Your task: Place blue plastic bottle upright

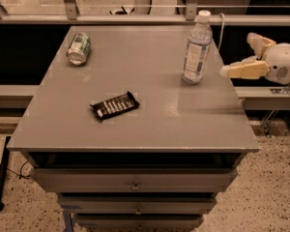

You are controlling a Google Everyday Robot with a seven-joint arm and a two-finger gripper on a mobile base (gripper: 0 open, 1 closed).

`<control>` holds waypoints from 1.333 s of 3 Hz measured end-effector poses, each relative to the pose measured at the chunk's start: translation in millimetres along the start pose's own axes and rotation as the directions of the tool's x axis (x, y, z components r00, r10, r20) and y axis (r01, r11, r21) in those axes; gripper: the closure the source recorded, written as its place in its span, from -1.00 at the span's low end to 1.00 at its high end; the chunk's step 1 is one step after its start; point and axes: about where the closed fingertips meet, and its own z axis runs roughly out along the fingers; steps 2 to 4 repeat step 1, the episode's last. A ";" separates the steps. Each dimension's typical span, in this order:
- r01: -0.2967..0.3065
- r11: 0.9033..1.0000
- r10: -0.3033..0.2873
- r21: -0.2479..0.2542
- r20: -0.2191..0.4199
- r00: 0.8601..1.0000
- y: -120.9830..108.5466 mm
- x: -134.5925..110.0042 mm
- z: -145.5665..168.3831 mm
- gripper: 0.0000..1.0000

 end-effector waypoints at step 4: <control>0.002 1.000 -0.002 -0.008 -0.016 1.000 0.7 3.0 -2.1 -1.00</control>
Offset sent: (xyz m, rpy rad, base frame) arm 0.0000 0.0000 0.0000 0.0000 0.0000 0.0000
